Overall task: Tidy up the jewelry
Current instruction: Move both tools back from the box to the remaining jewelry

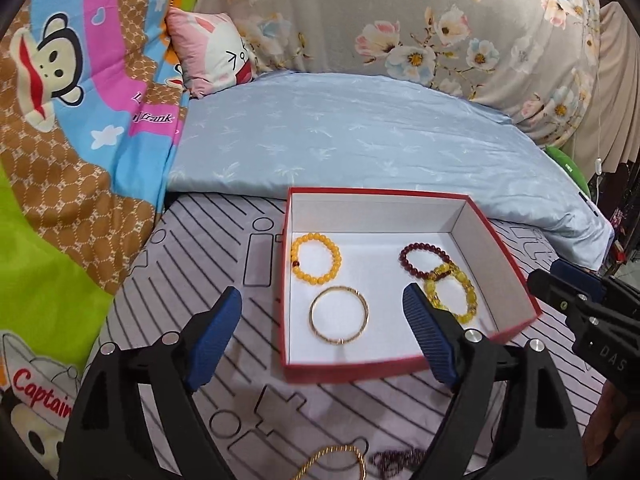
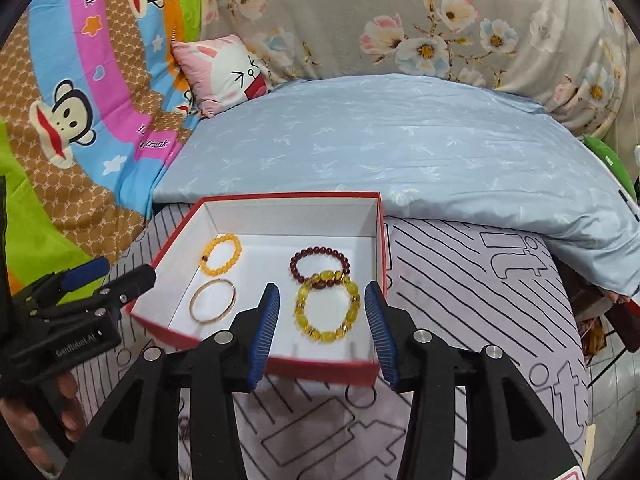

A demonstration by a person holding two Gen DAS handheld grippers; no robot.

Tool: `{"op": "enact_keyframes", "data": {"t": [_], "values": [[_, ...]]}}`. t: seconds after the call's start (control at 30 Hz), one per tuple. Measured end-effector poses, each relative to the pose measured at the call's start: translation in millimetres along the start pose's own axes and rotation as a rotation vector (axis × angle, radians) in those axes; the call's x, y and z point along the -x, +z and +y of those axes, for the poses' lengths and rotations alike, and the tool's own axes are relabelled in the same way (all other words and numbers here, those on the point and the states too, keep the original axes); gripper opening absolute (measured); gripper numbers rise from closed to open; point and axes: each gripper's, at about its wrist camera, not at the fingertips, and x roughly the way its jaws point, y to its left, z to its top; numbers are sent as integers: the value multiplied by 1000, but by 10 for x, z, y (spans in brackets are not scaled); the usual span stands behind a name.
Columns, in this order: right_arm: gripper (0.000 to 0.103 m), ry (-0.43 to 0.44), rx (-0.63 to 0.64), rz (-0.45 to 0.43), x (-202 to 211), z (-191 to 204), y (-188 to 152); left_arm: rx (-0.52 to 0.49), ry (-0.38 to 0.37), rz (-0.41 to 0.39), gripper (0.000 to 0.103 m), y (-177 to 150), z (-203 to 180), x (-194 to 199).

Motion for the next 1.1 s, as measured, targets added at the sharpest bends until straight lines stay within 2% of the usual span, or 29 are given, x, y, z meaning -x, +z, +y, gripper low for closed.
{"op": "enact_keyframes", "data": {"t": [0.2, 0.37, 0.7, 1.1], "values": [[45, 29, -13, 5, 325, 45, -312, 21, -21, 7, 80, -317, 57, 357], [45, 39, -31, 43, 470, 70, -650, 22, -31, 35, 80, -670, 21, 568], [45, 28, -63, 109, 727, 41, -1257, 32, -36, 100, 80, -1249, -75, 752], [45, 47, -54, 163, 939, 163, -1739, 17, -71, 186, 78, -1799, -207, 938]]}}
